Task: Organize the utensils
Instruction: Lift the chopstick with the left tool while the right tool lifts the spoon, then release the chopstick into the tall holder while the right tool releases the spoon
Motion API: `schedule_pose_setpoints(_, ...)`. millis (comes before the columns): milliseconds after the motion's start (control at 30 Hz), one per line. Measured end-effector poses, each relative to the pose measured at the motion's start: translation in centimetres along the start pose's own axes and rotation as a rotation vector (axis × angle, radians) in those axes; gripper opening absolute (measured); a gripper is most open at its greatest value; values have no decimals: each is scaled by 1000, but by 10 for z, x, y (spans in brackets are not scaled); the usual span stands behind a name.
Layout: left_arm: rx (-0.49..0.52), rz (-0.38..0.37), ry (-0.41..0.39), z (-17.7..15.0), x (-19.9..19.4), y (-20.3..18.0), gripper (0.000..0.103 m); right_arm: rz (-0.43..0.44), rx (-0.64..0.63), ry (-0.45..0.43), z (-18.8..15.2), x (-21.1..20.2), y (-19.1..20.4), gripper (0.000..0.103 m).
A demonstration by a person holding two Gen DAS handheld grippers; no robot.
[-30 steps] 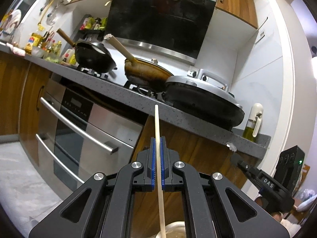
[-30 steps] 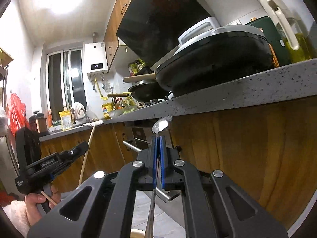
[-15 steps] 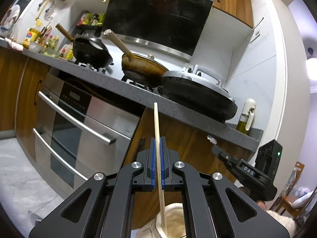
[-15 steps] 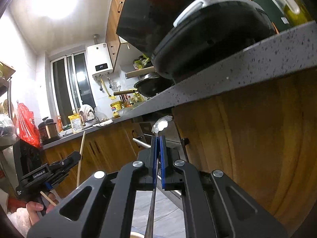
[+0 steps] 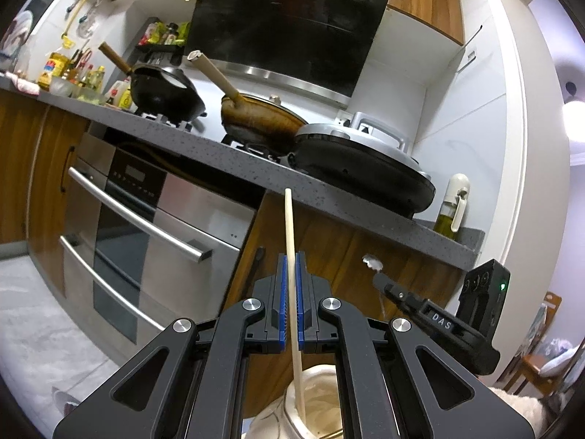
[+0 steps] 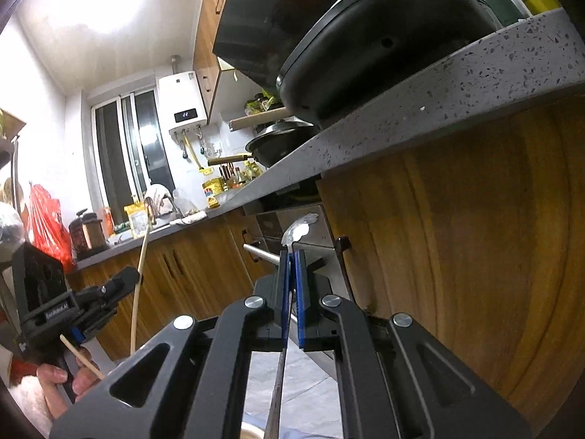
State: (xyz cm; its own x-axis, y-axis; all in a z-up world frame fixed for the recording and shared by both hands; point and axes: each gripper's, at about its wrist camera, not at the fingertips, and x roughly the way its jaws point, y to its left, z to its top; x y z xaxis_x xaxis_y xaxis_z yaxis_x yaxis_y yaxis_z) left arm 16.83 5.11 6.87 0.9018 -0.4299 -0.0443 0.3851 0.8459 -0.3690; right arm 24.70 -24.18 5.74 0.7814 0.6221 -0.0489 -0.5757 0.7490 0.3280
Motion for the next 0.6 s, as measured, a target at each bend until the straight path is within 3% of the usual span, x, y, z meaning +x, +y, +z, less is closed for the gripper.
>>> schedule_pose_setpoints(200, 26, -24, 18, -5, -8, -4, 4, 0, -89, 36, -10, -16, 19, 2)
schedule_pose_setpoints(600, 21, -32, 89, -10, -13, -1, 5, 29, -86, 133, -21, -35, 23, 2)
